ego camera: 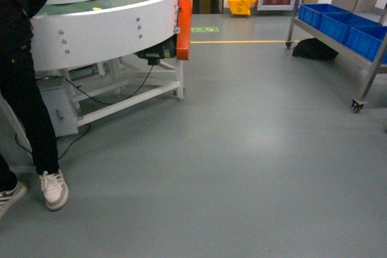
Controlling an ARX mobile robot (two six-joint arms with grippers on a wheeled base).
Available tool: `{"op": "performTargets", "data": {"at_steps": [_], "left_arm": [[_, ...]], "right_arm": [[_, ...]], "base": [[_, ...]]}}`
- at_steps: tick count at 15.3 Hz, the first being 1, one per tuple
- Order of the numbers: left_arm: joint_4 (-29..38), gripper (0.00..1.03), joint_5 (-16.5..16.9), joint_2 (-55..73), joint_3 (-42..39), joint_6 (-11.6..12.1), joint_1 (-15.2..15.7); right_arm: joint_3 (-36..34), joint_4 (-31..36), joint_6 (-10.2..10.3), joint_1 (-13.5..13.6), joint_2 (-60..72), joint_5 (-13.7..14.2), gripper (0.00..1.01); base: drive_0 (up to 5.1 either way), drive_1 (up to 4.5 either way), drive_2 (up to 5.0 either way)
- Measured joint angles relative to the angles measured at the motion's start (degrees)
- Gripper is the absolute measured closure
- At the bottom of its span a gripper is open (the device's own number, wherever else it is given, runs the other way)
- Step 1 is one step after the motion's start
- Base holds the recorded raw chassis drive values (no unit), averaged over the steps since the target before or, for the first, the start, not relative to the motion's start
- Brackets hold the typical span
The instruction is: Pick red block from blue box to shelf
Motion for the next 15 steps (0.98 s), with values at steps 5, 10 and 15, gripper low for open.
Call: {"op": "performTargets", "data": {"at_steps": [5, 10, 15], "left_arm": [[-0.02, 0.05, 0.0, 0.0, 0.0, 0.0, -0.04], [-0.09, 0.05, 0.02, 0.0, 0.0, 0.0, -0.04], [-0.07, 0.05, 0.02, 0.0, 0.0, 0.0, 0.0]], "right_arm": [[0.0, 0.0, 0.0, -0.04, -0.33, 0.02, 0.73], [0.0, -0.09, 0.0, -0.04, -0.28, 0.0, 0.73], [0.0, -0.2, 0.0, 0.0, 0.02, 0.0, 0.73]], "base": [[-0.6, 3.36, -4.5], [0.1, 4.29, -4.0], [0.0, 4.13, -4.2]]}}
